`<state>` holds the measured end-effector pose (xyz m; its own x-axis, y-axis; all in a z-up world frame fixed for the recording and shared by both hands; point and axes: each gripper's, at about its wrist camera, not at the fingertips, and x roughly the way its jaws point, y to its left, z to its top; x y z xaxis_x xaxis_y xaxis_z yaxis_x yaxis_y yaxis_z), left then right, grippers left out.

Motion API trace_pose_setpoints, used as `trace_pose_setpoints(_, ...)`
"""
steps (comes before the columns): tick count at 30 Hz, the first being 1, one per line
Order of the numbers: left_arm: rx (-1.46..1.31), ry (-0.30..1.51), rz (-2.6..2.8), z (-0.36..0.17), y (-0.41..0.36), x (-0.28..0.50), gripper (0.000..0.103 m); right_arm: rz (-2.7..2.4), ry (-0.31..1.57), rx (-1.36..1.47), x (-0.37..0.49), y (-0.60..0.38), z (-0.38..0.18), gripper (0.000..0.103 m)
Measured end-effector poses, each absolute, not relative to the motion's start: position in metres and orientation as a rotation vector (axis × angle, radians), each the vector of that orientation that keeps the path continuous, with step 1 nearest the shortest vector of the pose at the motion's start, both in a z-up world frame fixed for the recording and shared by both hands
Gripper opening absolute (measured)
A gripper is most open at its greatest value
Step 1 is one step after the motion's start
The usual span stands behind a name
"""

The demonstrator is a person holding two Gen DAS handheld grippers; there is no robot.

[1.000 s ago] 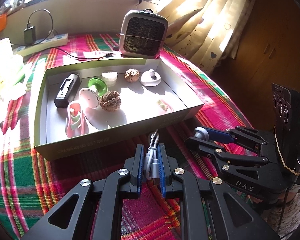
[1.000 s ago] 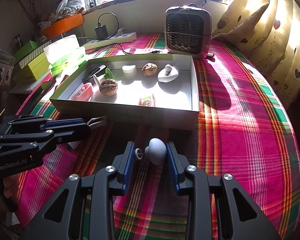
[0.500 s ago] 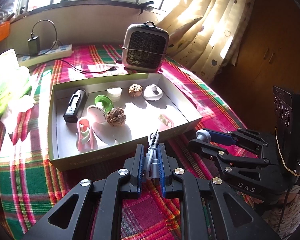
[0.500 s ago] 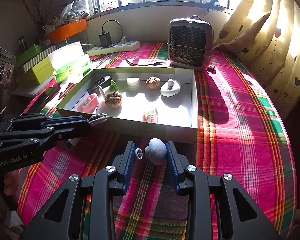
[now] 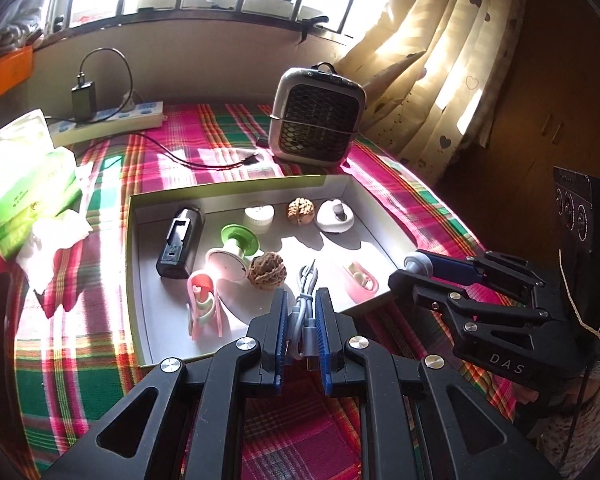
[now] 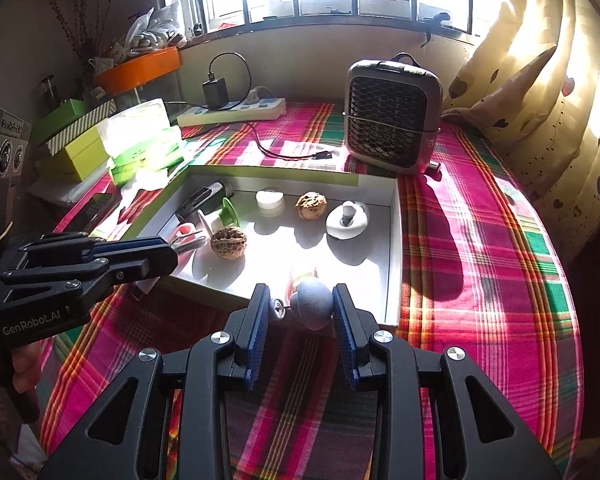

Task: Organize objects
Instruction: 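Carry the white cable with the left tool while the right tool carries the white knob into the box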

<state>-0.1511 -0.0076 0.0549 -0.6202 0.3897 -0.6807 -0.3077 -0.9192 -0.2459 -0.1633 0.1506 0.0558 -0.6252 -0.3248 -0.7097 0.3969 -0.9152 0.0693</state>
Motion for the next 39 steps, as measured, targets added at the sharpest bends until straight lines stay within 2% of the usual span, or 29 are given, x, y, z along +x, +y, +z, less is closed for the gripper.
trace_pose_setpoints(39,-1.18,-0.164,2.543,0.03,-0.02,-0.189,0.011,-2.418,0.224,1.226,-0.254,0.107,0.021,0.033)
